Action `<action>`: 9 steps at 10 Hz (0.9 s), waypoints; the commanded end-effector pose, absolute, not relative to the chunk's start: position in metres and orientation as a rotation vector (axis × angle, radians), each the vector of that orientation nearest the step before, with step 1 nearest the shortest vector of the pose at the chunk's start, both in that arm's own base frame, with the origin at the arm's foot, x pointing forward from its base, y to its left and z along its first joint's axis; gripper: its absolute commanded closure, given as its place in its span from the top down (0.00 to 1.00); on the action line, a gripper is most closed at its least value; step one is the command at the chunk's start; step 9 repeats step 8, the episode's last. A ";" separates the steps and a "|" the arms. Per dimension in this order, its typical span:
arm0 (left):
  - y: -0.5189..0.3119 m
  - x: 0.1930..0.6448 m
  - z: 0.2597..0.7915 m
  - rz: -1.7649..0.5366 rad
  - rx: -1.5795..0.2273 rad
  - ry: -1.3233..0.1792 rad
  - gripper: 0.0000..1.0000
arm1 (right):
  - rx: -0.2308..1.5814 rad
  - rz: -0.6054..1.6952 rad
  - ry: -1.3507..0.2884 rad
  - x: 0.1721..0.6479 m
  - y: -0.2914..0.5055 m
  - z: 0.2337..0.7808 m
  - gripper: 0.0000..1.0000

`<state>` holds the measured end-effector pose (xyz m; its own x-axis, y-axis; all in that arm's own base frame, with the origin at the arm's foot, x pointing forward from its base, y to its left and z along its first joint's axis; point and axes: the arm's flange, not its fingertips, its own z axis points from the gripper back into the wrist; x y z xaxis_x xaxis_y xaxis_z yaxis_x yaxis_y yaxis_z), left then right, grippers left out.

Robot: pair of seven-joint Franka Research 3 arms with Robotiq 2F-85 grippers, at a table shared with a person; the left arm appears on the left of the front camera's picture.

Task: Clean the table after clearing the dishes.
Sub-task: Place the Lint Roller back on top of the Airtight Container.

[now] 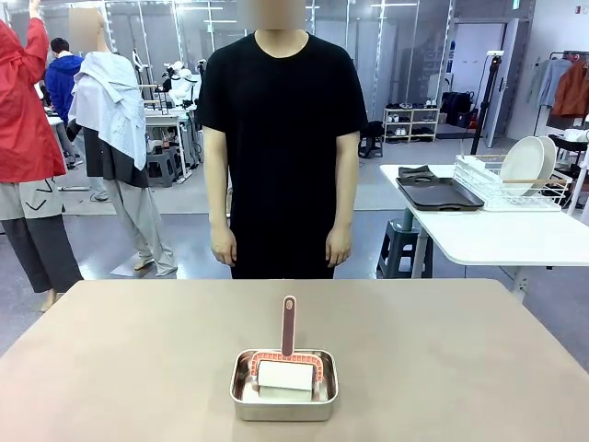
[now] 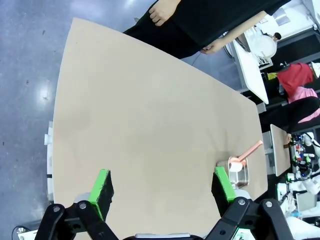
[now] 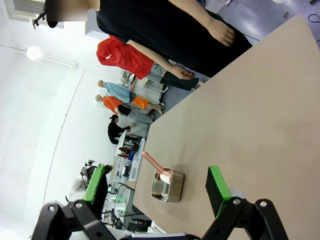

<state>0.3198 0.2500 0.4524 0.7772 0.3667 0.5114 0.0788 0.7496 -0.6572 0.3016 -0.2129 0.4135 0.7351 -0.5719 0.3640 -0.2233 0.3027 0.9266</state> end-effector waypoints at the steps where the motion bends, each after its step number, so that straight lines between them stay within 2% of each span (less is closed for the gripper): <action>1: 0.255 0.318 0.457 0.168 -0.734 -0.670 1.00 | 1.277 -0.251 -0.759 0.300 -0.213 0.415 1.00; 9: 0.255 0.318 0.457 0.168 -0.734 -0.670 1.00 | 1.277 -0.251 -0.759 0.300 -0.213 0.415 1.00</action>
